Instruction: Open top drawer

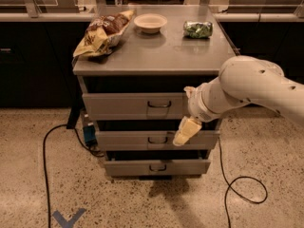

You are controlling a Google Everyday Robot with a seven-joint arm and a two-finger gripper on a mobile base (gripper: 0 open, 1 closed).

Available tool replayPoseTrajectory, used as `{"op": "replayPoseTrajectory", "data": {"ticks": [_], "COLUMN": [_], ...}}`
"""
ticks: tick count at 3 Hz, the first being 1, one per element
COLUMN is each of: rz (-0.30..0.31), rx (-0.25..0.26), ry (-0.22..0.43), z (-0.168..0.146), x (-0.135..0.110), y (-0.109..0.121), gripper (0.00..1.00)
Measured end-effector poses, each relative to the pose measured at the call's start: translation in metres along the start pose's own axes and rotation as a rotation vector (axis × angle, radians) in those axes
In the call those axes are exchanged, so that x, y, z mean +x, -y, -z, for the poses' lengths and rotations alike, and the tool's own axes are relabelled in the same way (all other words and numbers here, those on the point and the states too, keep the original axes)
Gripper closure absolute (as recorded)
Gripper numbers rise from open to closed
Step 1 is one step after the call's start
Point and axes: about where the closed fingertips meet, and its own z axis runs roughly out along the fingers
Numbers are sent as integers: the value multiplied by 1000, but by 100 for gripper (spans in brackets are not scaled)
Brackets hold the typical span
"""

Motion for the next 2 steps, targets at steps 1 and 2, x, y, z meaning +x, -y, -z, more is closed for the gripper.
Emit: {"op": "replayPoseTrajectory", "data": {"ticks": [1, 2], "rz": [-28, -84], "rx": [4, -41], "ry": [20, 23], "z": [-38, -120], "x": [6, 27], "y": [11, 21], "gripper": [0, 0]}}
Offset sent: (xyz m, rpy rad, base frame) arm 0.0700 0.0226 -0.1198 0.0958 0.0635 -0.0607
